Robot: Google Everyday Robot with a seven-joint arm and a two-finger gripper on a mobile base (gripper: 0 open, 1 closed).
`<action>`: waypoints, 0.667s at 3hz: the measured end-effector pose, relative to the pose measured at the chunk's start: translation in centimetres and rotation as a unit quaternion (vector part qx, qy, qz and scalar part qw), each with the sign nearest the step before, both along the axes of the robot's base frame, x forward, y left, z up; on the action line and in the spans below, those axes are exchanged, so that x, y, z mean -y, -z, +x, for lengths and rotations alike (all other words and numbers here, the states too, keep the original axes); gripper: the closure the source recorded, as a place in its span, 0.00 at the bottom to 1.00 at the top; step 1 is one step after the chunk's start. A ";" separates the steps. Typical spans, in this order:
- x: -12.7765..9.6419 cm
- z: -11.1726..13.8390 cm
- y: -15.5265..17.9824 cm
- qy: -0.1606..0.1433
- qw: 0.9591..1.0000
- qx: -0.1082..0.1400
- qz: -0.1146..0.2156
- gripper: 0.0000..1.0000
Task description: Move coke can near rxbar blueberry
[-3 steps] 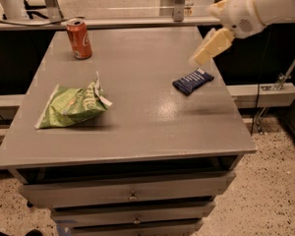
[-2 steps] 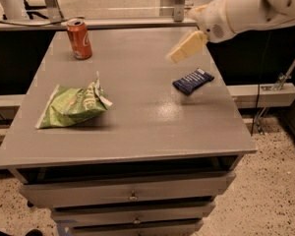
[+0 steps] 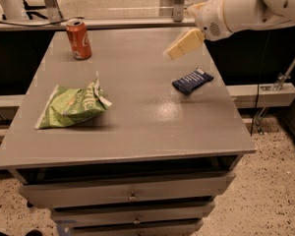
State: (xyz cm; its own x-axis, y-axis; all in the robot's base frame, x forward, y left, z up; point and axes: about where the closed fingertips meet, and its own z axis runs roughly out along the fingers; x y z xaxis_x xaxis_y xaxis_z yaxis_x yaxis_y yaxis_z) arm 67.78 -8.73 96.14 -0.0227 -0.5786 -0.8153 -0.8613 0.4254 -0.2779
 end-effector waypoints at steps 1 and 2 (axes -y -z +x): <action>-1.6 1.6 0.3 -0.004 0.999 0.021 0.024 0.00; -4.5 5.2 1.5 0.001 0.997 0.040 0.070 0.00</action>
Offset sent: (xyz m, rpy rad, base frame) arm 0.0964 0.0711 -0.0267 0.2505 -0.1254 -0.0262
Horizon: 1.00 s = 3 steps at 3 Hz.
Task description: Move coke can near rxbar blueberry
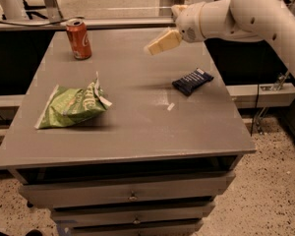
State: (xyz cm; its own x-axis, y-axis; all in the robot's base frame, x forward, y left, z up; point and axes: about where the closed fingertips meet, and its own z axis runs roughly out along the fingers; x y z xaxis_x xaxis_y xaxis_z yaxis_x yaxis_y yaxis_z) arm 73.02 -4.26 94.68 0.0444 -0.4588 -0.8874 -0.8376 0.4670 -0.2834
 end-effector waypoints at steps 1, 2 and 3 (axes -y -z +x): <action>-2.5 3.2 1.0 0.008 0.999 0.009 0.031 0.00; -4.7 5.9 2.1 0.011 0.999 0.011 0.043 0.00; -6.3 8.4 3.7 0.017 0.999 0.001 0.045 0.00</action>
Offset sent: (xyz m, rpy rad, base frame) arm 0.0932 0.0708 -0.0328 0.1113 -0.0280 -0.0374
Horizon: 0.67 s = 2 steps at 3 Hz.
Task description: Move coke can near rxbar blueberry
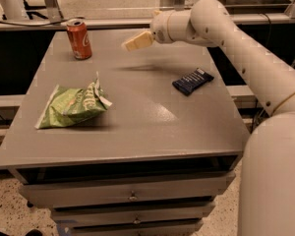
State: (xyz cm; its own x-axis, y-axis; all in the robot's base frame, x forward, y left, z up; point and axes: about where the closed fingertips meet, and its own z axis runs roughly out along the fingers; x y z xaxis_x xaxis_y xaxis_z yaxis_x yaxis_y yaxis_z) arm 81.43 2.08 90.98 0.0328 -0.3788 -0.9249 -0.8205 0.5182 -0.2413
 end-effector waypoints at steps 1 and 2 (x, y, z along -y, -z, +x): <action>-2.9 1.3 0.2 -0.026 0.999 -0.008 0.037 0.00; -6.7 1.5 -0.5 -0.068 0.995 -0.014 0.070 0.00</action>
Offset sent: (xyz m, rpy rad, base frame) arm 0.0201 0.1071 0.0212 0.2245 0.0402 0.2471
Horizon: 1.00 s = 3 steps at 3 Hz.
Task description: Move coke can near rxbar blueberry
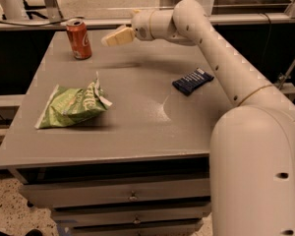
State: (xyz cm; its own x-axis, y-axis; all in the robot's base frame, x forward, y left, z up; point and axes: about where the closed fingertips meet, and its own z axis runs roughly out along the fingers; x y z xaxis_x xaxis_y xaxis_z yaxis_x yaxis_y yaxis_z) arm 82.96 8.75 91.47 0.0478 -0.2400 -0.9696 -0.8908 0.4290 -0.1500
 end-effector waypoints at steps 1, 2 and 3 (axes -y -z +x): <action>-3.3 -0.2 -0.7 -0.039 0.999 -0.004 0.020 0.00; -5.8 -0.6 -0.2 -0.064 0.997 -0.016 0.028 0.00; -8.0 -1.3 0.6 -0.086 0.995 -0.031 0.027 0.00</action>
Offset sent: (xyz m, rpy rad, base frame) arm -0.0070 0.0795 -0.0012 0.0737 0.0620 0.1796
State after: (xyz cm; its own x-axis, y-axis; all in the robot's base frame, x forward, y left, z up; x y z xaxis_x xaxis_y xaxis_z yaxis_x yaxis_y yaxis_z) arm 81.63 16.77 90.82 0.0228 -0.1802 -0.9834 -0.9586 0.2754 -0.0727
